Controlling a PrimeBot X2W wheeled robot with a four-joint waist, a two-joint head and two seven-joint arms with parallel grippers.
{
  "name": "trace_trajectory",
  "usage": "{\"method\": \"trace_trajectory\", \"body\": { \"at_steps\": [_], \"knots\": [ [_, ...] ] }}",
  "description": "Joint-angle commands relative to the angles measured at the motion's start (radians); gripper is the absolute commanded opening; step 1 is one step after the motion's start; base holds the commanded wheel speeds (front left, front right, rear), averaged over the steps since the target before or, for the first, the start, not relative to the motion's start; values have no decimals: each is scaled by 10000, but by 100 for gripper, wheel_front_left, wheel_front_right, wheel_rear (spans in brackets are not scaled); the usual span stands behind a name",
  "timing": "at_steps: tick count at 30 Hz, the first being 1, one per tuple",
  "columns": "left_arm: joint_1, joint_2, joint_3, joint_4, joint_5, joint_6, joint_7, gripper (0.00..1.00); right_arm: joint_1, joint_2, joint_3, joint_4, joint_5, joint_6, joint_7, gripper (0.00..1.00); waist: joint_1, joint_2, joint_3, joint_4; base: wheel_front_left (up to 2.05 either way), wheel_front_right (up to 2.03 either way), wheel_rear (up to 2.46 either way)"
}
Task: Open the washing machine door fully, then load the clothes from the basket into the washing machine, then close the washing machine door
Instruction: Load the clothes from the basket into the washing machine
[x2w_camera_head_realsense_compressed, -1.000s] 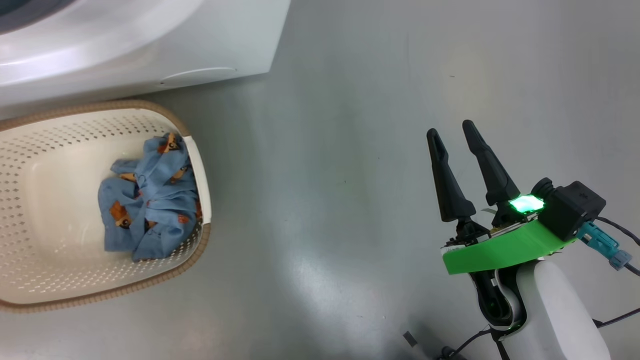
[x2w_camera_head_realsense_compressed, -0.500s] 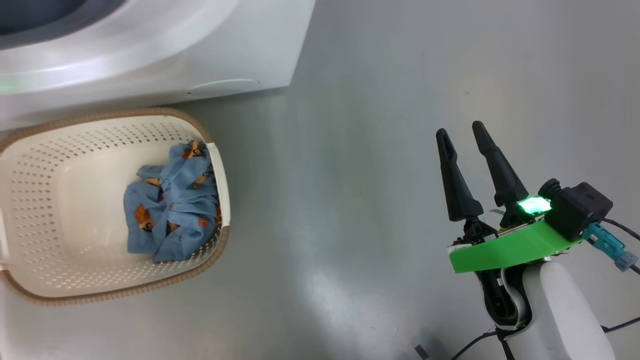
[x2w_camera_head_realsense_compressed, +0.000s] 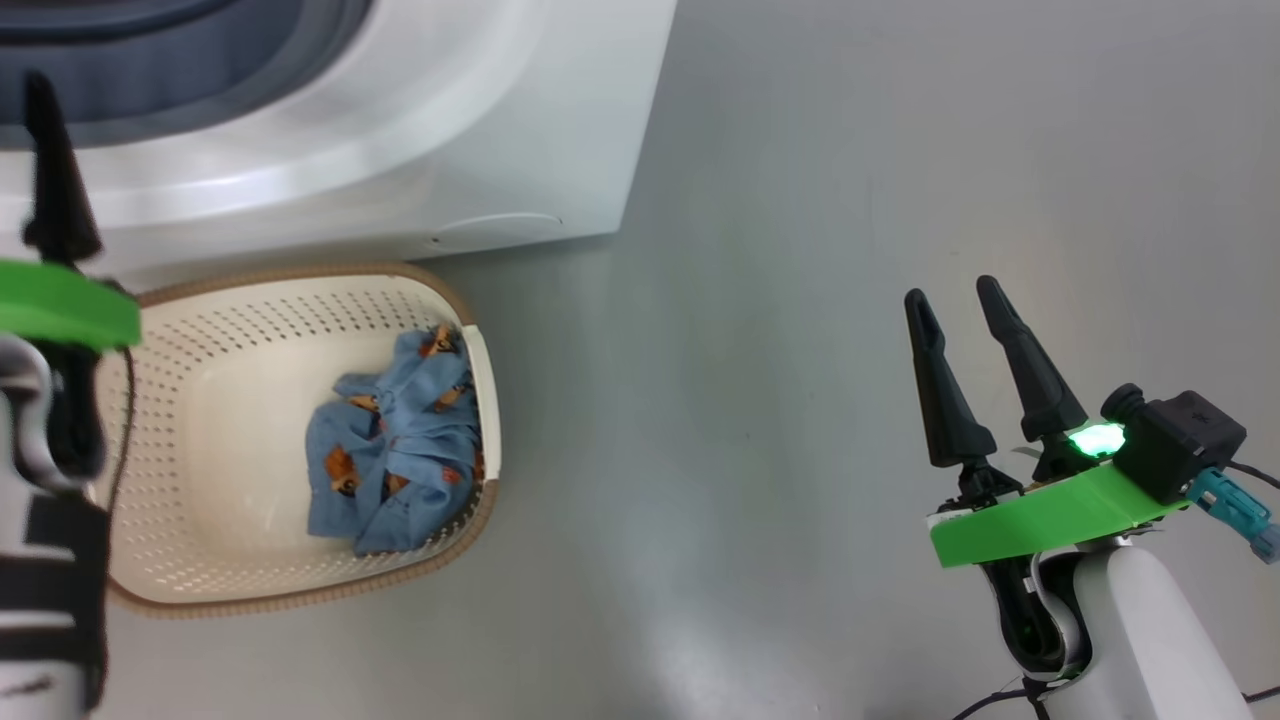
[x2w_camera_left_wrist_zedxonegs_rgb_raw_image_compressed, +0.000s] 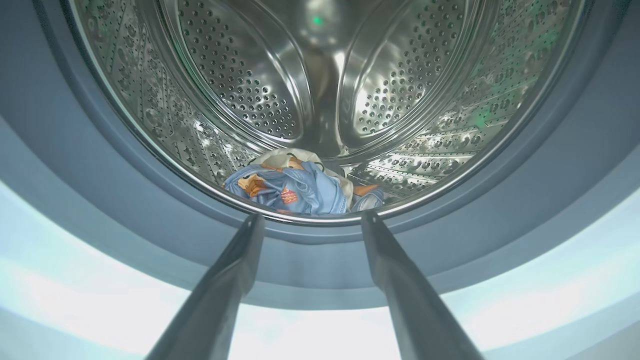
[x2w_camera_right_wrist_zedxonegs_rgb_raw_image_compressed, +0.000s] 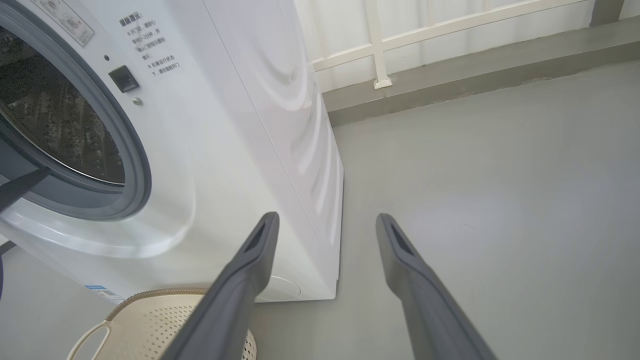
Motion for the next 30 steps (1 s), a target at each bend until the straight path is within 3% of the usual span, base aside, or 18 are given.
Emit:
{"method": "trace_trajectory", "body": {
  "at_steps": [1,30],
  "knots": [
    [561,347,348,-501,290,-15,-60,100,326,-101,181,-198,-53,14,-49,100,0,0,-375,212,0,0,0],
    [5857,-1134,1190,-3236,1392,-15,-61,100,1682,-870,-65,151,-1,14,-49,100,0,0,-2567,893,0,0,0]
  ]
}}
